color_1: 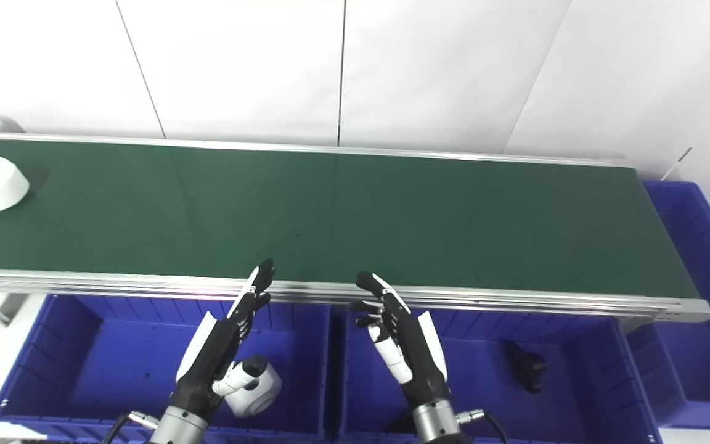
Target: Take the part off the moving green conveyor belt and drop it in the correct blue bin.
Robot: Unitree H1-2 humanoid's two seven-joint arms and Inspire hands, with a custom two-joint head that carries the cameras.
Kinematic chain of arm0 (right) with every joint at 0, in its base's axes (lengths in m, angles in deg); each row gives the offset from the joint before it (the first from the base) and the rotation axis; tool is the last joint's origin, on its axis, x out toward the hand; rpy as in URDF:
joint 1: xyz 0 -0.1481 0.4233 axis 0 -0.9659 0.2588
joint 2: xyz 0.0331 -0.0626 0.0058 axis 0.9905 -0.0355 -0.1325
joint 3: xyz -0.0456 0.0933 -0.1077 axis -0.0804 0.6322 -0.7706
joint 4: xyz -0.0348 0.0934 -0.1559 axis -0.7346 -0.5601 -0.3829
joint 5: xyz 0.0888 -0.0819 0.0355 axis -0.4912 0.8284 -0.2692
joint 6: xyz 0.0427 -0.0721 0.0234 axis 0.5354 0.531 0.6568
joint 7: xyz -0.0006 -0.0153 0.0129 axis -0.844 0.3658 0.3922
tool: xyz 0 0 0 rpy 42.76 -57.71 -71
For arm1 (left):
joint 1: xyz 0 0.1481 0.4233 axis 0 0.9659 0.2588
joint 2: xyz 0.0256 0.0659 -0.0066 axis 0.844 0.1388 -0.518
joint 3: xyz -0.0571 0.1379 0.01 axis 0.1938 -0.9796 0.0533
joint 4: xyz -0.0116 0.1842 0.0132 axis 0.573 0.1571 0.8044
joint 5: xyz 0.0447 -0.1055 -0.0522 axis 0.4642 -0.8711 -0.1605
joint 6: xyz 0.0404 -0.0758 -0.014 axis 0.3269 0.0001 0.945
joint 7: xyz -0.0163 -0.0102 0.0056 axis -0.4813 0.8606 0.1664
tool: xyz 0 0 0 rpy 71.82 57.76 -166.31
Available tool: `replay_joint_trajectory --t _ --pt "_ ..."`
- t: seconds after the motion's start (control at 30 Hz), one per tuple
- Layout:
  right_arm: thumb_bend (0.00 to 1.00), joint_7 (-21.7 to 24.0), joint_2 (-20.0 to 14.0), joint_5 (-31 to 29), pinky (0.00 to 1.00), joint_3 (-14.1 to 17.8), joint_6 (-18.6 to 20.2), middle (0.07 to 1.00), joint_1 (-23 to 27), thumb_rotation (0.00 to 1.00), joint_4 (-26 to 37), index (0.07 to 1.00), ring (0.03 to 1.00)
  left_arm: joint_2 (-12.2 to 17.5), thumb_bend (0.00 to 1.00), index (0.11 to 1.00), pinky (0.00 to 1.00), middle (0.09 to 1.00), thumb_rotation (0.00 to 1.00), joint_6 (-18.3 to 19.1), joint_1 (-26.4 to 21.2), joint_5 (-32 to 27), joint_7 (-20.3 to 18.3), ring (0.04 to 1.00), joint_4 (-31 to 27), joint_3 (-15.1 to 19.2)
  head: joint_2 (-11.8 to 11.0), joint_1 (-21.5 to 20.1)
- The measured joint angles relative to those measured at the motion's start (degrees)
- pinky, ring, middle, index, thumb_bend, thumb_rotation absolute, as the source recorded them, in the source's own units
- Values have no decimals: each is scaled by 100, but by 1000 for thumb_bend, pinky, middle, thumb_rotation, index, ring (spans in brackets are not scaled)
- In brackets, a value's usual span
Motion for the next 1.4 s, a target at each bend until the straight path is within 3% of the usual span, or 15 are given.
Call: replay_joint_trajectory --t 0.63,0.8,1.07,1.4 --pt "812 -55 139 144 683 -24 -24 862 -77 1000 13 862 758 39 879 1000 949 1000 945 -3 2 1 -3 1000 -56 28 0 -123" --pt "812 -81 130 139 722 -14 -141 860 -344 1000 158 867 780 35 880 1000 950 1000 943 -3 2 2 -2 1000 -51 25 0 -106" --pt "811 -211 160 47 867 89 -366 887 -527 1000 330 889 869 28 883 1000 954 1000 947 -3 -3 35 0 1000 -37 22 -18 -114" --pt "807 -218 163 119 892 50 -380 907 -528 1000 331 901 897 27 887 1000 943 1000 948 -3 -3 36 0 1000 -36 22 -61 -79"
